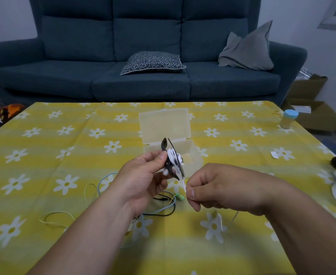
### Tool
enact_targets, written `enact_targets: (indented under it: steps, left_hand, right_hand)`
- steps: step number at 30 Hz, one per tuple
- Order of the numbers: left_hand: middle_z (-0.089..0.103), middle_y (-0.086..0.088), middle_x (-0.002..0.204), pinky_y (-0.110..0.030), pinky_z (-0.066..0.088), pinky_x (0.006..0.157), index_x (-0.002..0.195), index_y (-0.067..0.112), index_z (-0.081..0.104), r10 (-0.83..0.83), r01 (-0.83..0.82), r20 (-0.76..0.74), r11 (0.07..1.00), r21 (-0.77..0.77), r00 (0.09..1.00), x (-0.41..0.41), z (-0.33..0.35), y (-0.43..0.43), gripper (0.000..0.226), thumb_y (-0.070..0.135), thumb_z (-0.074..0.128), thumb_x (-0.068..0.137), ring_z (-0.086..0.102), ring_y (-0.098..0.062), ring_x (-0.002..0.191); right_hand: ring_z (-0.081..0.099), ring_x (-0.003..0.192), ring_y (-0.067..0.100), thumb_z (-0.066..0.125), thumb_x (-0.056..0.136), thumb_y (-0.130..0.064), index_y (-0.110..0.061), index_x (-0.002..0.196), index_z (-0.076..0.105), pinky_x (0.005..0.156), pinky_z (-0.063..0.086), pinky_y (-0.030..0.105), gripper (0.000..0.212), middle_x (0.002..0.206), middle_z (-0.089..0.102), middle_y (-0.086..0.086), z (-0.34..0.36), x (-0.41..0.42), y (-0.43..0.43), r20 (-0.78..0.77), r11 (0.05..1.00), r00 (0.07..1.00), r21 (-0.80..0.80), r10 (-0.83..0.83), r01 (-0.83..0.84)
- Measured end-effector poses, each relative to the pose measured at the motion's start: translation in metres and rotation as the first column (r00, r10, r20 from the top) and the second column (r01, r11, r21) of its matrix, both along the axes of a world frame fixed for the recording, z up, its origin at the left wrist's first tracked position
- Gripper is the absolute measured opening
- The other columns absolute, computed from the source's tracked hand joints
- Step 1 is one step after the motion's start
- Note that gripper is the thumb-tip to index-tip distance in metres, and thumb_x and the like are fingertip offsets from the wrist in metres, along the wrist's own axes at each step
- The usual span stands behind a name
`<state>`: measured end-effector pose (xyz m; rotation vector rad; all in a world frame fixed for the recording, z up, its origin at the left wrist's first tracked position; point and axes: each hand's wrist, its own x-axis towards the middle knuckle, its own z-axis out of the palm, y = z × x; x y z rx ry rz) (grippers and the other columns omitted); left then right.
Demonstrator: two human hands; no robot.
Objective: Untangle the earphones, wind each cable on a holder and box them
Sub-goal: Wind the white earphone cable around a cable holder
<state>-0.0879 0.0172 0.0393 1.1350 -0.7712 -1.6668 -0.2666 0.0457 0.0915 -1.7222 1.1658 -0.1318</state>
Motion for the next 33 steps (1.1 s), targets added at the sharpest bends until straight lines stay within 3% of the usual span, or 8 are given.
enact_targets:
  steps: [4,8,11,14,18,22,27,33]
  left_hand:
    - [0.067,-0.007,0.075,-0.024,0.041,0.051,0.1,0.014,0.065,-0.041,0.04,0.039,0.999,0.019,0.998,-0.002,-0.003,0.002,0.009,0.018,0.062,0.092,0.061,-0.015,0.055]
    - [0.067,-0.008,0.083,-0.027,0.039,0.056,0.093,0.019,0.064,-0.04,0.062,0.198,0.993,-0.106,0.979,-0.004,-0.005,0.003,0.003,0.017,0.065,0.092,0.057,-0.016,0.063]
    - [0.068,-0.001,0.08,-0.027,0.038,0.061,0.093,0.021,0.063,-0.07,0.124,0.265,0.973,-0.193,0.962,-0.004,-0.003,0.005,0.007,0.014,0.064,0.092,0.058,-0.012,0.063]
    - [0.068,0.001,0.08,-0.028,0.038,0.063,0.092,0.022,0.065,-0.087,0.172,0.338,0.958,-0.23,0.937,-0.002,-0.005,0.006,0.01,0.012,0.064,0.093,0.058,-0.008,0.062]
    - [0.068,-0.011,0.088,-0.021,0.044,0.062,0.098,0.016,0.068,-0.091,0.245,0.444,0.921,-0.302,0.892,-0.003,-0.007,0.006,0.01,0.01,0.067,0.09,0.06,-0.011,0.064]
    - [0.068,-0.019,0.096,-0.036,0.048,0.076,0.094,0.022,0.071,-0.102,0.299,0.516,0.901,-0.314,0.851,-0.005,-0.01,0.008,0.011,0.012,0.071,0.088,0.063,-0.018,0.071]
    - [0.068,0.003,0.074,-0.025,0.039,0.062,0.094,0.017,0.069,-0.184,0.306,0.415,0.919,-0.248,0.891,-0.007,-0.004,0.013,0.01,0.008,0.066,0.09,0.057,-0.008,0.061]
    - [0.071,-0.001,0.082,-0.028,0.037,0.061,0.097,0.017,0.07,-0.292,0.352,0.289,0.917,-0.186,0.912,-0.008,0.002,0.016,0.01,0.011,0.064,0.092,0.058,-0.014,0.066]
  right_hand:
    - [0.032,0.046,0.004,0.054,0.099,-0.023,-0.017,0.07,0.066,0.048,0.028,0.02,0.032,0.048,0.041,-0.013,0.002,0.004,0.002,-0.052,0.999,0.998,-0.039,0.029,-0.031]
    - [0.034,0.051,0.01,0.056,0.098,-0.024,-0.02,0.069,0.069,0.054,0.03,0.027,0.032,0.049,0.043,-0.013,0.001,0.006,0.002,-0.057,0.995,0.998,-0.1,-0.006,0.001]
    - [0.035,0.055,0.014,0.057,0.097,-0.022,-0.018,0.065,0.068,0.058,0.03,0.03,0.033,0.051,0.044,-0.01,0.001,0.004,0.001,-0.012,0.993,0.999,-0.107,-0.046,0.044]
    - [0.033,0.049,0.01,0.055,0.095,-0.014,-0.012,0.064,0.066,0.05,0.029,0.025,0.033,0.049,0.042,-0.007,0.002,-0.001,-0.002,0.065,0.986,0.991,-0.112,-0.119,0.126]
    - [0.032,0.045,0.005,0.059,0.092,-0.013,-0.004,0.068,0.068,0.047,0.028,0.019,0.028,0.047,0.039,-0.009,0.0,-0.005,-0.005,0.157,0.971,0.969,-0.111,-0.191,0.21]
    - [0.026,0.046,0.012,0.059,0.091,-0.012,-0.002,0.069,0.07,0.046,0.02,0.025,0.026,0.047,0.036,-0.004,-0.002,-0.004,-0.008,0.262,0.937,0.92,-0.119,-0.291,0.33]
    - [0.022,0.047,0.015,0.056,0.095,-0.011,-0.008,0.064,0.067,0.05,0.014,0.03,0.033,0.047,0.034,-0.003,-0.004,-0.011,-0.018,0.402,0.811,0.769,-0.099,-0.497,0.576]
    - [0.026,0.053,0.019,0.065,0.092,-0.024,-0.008,0.065,0.067,0.053,0.022,0.031,0.032,0.054,0.036,0.002,-0.015,-0.011,-0.022,0.393,0.721,0.737,-0.221,-0.55,0.656]
